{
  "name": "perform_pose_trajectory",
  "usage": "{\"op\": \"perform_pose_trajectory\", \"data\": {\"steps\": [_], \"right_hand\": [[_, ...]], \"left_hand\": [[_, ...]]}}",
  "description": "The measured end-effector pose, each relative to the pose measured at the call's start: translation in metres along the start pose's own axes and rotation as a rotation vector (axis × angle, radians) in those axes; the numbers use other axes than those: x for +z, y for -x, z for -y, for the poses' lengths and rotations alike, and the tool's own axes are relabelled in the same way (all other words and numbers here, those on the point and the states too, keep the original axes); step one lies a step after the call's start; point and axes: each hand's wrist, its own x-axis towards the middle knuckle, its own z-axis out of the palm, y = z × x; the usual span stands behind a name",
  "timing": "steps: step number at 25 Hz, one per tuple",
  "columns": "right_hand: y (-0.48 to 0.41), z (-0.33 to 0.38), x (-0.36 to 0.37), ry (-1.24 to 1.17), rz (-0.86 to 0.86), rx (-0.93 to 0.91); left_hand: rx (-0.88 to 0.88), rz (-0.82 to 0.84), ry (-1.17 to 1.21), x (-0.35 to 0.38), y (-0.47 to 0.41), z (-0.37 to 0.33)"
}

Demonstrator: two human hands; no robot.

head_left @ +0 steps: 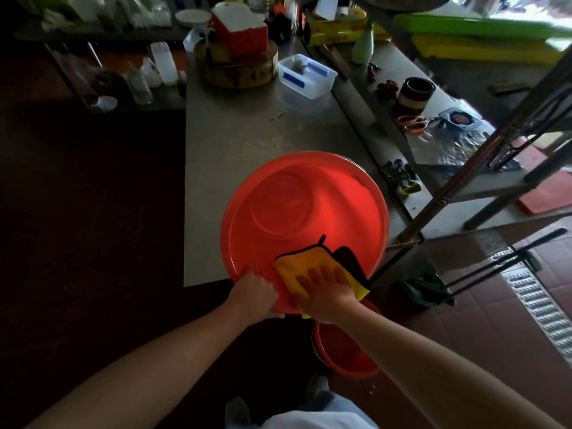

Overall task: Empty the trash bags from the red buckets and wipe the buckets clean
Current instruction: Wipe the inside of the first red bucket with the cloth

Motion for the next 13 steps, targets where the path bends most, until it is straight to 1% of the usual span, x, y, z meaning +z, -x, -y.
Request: {"op": "perform_pose_trajectory", "data": {"steps": [3, 6, 8, 11, 13], "right_hand": [[-0.005, -0.013, -0.007, 0.120, -0.007, -0.005], [-0.018, -0.012, -0.012, 0.229, -0.113, -0.048], [-0.030, -0.008, -0.011, 0.241, -0.151, -0.098], [-0.051, -0.006, -0.003, 0.191, -0.128, -0.147], [-0.069, -0.009, -0.002, 0.193, -0.078, -0.139]], "left_hand": [[-0.005, -0.050, 0.027, 0.007, 0.002, 0.004], [0.000, -0.077, 0.053, 0.017, 0.002, 0.010], [-0.005, -0.071, 0.053, 0.021, 0.002, 0.013], [-0.016, -0.093, 0.070, 0.024, 0.001, 0.010], [-0.006, -0.065, 0.075, 0.027, -0.001, 0.007]]}}
